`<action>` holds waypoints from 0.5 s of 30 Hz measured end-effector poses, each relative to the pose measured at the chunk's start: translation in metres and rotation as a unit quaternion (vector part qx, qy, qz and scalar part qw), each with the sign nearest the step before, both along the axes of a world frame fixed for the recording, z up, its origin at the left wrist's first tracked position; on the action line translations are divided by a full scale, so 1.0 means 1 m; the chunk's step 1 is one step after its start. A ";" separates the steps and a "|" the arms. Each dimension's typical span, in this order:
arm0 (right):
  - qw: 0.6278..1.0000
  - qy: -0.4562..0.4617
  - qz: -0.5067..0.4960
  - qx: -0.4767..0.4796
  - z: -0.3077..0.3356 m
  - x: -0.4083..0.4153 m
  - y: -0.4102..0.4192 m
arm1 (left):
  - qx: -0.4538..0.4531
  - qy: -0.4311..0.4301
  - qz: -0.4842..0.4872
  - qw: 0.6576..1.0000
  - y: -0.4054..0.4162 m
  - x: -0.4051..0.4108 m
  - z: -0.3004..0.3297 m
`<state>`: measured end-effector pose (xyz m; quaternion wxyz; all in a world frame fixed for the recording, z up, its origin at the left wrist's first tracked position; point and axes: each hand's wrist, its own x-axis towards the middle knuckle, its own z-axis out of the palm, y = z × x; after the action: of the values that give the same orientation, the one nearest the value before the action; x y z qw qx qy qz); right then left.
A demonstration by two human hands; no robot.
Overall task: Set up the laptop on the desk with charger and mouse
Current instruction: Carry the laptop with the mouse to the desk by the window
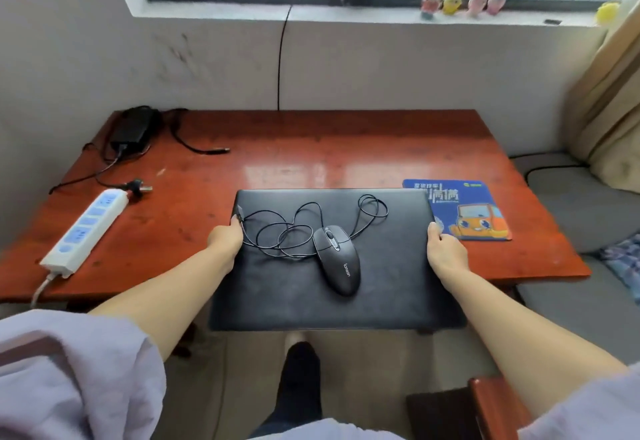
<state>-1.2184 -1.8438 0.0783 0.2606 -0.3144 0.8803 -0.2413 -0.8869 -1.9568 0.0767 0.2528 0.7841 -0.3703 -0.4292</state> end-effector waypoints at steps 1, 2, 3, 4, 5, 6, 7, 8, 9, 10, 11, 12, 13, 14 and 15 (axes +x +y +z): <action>1.000 -0.003 0.002 0.001 -0.002 -0.005 -0.020 | 0.002 -0.003 0.003 1.000 -0.019 -0.005 -0.003; 1.000 -0.003 0.004 0.003 -0.004 -0.009 -0.040 | 0.006 -0.005 0.006 1.000 -0.038 -0.010 -0.005; 1.000 -0.001 0.005 0.010 -0.008 -0.013 -0.061 | 0.010 -0.005 0.008 1.000 -0.059 -0.015 -0.009; 1.000 0.001 0.001 0.016 -0.013 -0.018 -0.081 | 0.015 -0.002 0.009 1.000 -0.080 -0.019 -0.013; 1.000 0.003 -0.004 0.021 -0.017 -0.023 -0.099 | 0.021 0.002 0.009 1.000 -0.099 -0.023 -0.016; 1.000 0.002 -0.008 0.024 -0.021 -0.028 -0.117 | 0.029 0.004 0.010 1.000 -0.117 -0.028 -0.017; 1.000 -0.001 -0.009 0.023 -0.025 -0.034 -0.135 | 0.037 0.008 0.013 0.999 -0.136 -0.032 -0.019; 1.000 -0.002 -0.005 0.026 -0.027 -0.039 -0.153 | 0.044 0.007 0.014 0.999 -0.154 -0.038 -0.020; 1.000 0.001 0.000 0.028 -0.029 -0.043 -0.169 | 0.048 0.004 0.015 0.999 -0.171 -0.043 -0.021; 0.999 0.005 0.001 0.032 -0.030 -0.047 -0.181 | 0.049 -0.001 0.015 0.999 -0.187 -0.047 -0.022; 0.999 0.009 0.001 0.043 -0.032 -0.052 -0.193 | 0.055 -0.004 0.013 0.998 -0.201 -0.050 -0.023; 0.998 0.012 0.005 0.054 -0.033 -0.056 -0.205 | 0.058 -0.003 0.013 0.998 -0.214 -0.053 -0.024; 0.998 0.018 0.013 0.062 -0.036 -0.061 -0.218 | 0.062 -0.002 0.016 0.998 -0.226 -0.056 -0.025; 0.997 0.022 0.024 0.068 -0.040 -0.066 -0.231 | 0.064 -0.005 0.018 0.998 -0.237 -0.059 -0.026; 0.996 0.025 0.034 0.073 -0.043 -0.070 -0.244 | 0.068 -0.011 0.019 0.997 -0.248 -0.061 -0.028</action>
<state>-1.2886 -2.0879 0.0357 0.2684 -0.3303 0.8907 -0.1594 -0.9480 -2.2049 0.0485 0.2032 0.8108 -0.3281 -0.4402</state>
